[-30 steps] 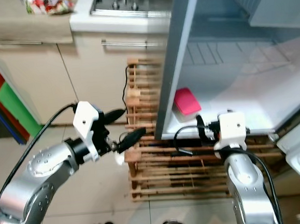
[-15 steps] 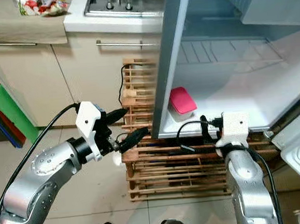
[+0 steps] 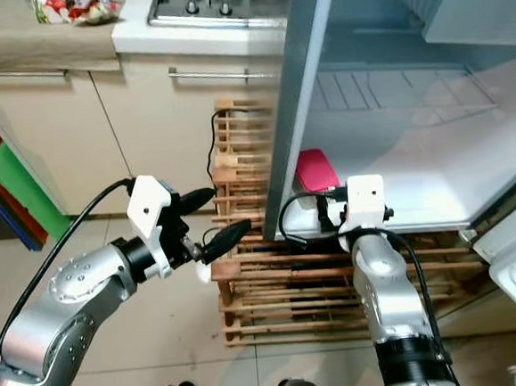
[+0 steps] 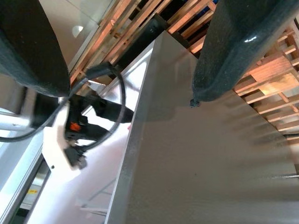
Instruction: Restocking fridge
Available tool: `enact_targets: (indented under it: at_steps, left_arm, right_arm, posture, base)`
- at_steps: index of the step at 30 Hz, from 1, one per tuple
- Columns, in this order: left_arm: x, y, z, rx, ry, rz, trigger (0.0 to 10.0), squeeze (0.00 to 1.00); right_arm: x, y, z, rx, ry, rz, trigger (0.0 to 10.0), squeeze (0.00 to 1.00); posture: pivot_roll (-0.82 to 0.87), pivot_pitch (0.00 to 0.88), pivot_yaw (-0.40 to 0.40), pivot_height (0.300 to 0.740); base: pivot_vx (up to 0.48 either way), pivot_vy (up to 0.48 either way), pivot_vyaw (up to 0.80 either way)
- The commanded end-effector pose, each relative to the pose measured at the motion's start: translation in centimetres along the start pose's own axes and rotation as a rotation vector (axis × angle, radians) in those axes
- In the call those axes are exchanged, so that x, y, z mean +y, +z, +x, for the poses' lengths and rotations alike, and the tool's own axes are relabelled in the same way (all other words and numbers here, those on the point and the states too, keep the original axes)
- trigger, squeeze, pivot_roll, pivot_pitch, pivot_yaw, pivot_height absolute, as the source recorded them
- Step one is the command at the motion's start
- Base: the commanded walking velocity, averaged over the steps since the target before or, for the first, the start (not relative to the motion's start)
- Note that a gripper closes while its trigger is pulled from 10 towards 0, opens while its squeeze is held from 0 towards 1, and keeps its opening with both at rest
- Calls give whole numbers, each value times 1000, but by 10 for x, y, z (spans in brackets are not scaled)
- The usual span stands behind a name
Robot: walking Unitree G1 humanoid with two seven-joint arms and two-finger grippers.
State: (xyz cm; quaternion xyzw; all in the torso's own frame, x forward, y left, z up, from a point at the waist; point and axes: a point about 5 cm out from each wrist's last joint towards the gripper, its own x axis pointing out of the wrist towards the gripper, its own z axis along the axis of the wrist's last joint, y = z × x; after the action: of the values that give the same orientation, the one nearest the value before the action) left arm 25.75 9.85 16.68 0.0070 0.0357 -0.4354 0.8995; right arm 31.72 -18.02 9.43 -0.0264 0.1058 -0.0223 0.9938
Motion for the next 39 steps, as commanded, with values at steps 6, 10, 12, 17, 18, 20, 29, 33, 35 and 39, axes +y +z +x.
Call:
enact_targets:
  at_steps: [6, 10, 12, 17, 18, 20, 29, 33, 35, 39]
  left_arm:
    - [-4, 1, -1, 2, -2, 5, 10000, 0]
    - [-4, 1, -2, 3, 1, 5, 10000, 0]
    - [-4, 1, -2, 4, 1, 4, 10000, 0]
    - [-2, 1, -1, 4, 3, 6, 10000, 0]
    - [-2, 1, 0, 3, 3, 7, 10000, 0]
    - [-2, 0, 1, 2, 3, 8, 10000, 0]
    - [2, -6, 17, -7, 52, -20, 10000, 0]
    - [8, -17, 18, 9, 158, -70, 10000, 0]
    - [14, -25, 14, 7, 273, -134, 10000, 0]
    - [35, -51, -23, 60, 658, -99, 10000, 0]
  right_arm:
    - [6, 11, 19, -37, 12, -18, 10000, 0]
    - [5, 17, 23, -62, 13, -14, 10000, 0]
    - [3, 18, 23, -73, 10, -17, 10000, 0]
    - [-9, 17, 9, -113, 3, -37, 10000, 0]
    - [-12, 17, 2, -125, 1, -43, 10000, 0]
    - [-17, 17, -11, -143, -2, -54, 10000, 0]
    - [-34, 23, -70, -256, -38, -146, 10000, 0]
    - [-40, 24, -82, -282, -66, -148, 10000, 0]
    - [-41, 15, -87, -256, -86, -111, 10000, 0]
    - [-32, -4, -82, -197, -92, -44, 10000, 0]
  posture:
    - [-86, 143, -74, 740]
    - [-86, 143, -76, 740]
    - [-89, 142, -76, 740]
    - [-97, 128, -77, 740]
    - [-101, 122, -77, 740]
    - [-108, 104, -76, 740]
    - [-160, 3, -33, 740]
    - [-167, 0, -7, 740]
    - [-163, 0, 14, 740]
    - [-101, 0, 55, 740]
  base:
    - [0, 0, 0]
    - [0, 0, 0]
    - [0, 0, 0]
    - [0, 0, 0]
    - [0, 0, 0]
    - [0, 0, 0]
    - [0, 0, 0]
    - [0, 0, 0]
    - [0, 0, 0]
    - [0, 0, 0]
